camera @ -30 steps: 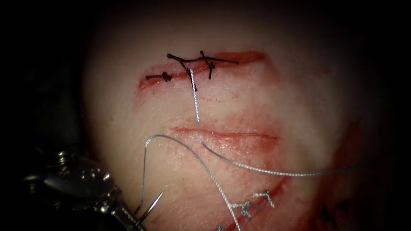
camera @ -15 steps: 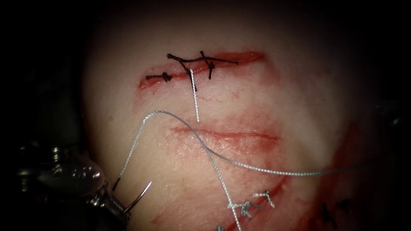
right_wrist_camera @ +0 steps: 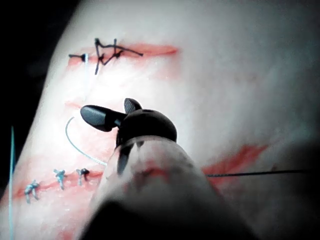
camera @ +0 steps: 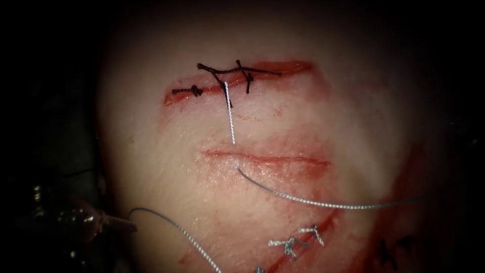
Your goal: Wound Closure
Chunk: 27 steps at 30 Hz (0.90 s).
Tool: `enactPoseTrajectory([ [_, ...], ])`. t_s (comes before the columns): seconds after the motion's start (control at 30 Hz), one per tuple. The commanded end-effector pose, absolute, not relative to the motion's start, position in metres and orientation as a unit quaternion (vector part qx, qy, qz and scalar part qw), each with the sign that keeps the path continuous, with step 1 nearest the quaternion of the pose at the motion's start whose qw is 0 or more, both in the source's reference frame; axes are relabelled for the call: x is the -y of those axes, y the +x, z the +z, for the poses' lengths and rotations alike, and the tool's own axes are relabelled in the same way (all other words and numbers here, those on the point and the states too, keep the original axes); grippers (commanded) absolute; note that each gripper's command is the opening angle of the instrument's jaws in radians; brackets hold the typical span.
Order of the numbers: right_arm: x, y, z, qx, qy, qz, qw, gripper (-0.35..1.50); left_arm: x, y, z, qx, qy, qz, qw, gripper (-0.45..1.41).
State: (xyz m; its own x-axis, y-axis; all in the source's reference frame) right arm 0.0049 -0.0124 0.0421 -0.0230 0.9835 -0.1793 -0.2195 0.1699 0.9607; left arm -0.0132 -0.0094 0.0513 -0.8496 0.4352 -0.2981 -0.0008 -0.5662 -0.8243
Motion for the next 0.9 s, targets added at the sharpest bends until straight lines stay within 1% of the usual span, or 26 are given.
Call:
enactPoseTrajectory([
  [0.03,0.012,0.0058,0.042,-0.496,0.386,0.515,0.583,1.16,0.009,-0.0136,0.052,0.433,-0.242,0.859,0.123,1.38],
  [0.1,0.013,0.0059,0.042,-0.496,0.386,0.516,0.583,1.16,0.008,-0.0135,0.051,0.408,-0.244,0.870,0.130,1.40],
  [0.17,0.013,0.0059,0.042,-0.496,0.386,0.515,0.583,1.18,0.007,-0.0136,0.051,0.398,-0.254,0.869,0.149,1.31],
  [0.2,0.013,0.0059,0.042,-0.496,0.386,0.515,0.583,1.20,0.007,-0.0136,0.050,0.401,-0.258,0.865,0.157,1.31],
  [0.27,0.013,0.0058,0.042,-0.496,0.386,0.515,0.583,1.20,0.005,-0.0137,0.049,0.413,-0.273,0.850,0.179,1.18],
  [0.33,0.013,0.0058,0.042,-0.496,0.386,0.515,0.583,1.20,0.003,-0.0145,0.047,0.426,-0.309,0.821,0.220,0.98],
  [0.4,0.013,0.0058,0.042,-0.496,0.386,0.515,0.583,1.21,0.002,-0.0162,0.046,0.441,-0.359,0.777,0.270,0.98],
  [0.43,0.013,0.0058,0.042,-0.496,0.386,0.515,0.583,1.23,0.001,-0.0175,0.046,0.447,-0.410,0.732,0.310,0.98],
  [0.47,0.013,0.0057,0.042,-0.496,0.386,0.515,0.583,1.23,0.002,-0.0184,0.046,0.454,-0.446,0.690,0.344,0.89],
  [0.53,0.012,0.0052,0.042,-0.494,0.390,0.517,0.581,1.25,0.003,-0.0209,0.047,0.518,-0.477,0.583,0.405,0.69],
  [0.6,0.012,0.0047,0.042,-0.499,0.382,0.511,0.586,1.23,0.005,-0.0235,0.048,0.542,-0.487,0.555,0.401,0.56],
  [0.67,0.011,0.0045,0.041,-0.505,0.373,0.507,0.591,1.21,0.006,-0.0268,0.050,0.530,-0.501,0.554,0.402,0.59],
  [0.73,0.011,0.0042,0.041,-0.514,0.362,0.511,0.586,1.23,0.006,-0.0297,0.051,0.504,-0.528,0.578,0.363,0.59],
  [0.8,0.010,0.0037,0.041,-0.524,0.357,0.518,0.574,1.23,0.006,-0.0327,0.052,0.462,-0.538,0.627,0.322,0.71],
  [0.83,0.010,0.0035,0.041,-0.528,0.357,0.519,0.570,1.23,0.005,-0.0342,0.053,0.433,-0.536,0.660,0.299,0.71],
  [0.9,0.010,0.0029,0.041,-0.534,0.355,0.523,0.562,1.23,0.005,-0.0359,0.053,0.412,-0.519,0.693,0.285,0.64],
])
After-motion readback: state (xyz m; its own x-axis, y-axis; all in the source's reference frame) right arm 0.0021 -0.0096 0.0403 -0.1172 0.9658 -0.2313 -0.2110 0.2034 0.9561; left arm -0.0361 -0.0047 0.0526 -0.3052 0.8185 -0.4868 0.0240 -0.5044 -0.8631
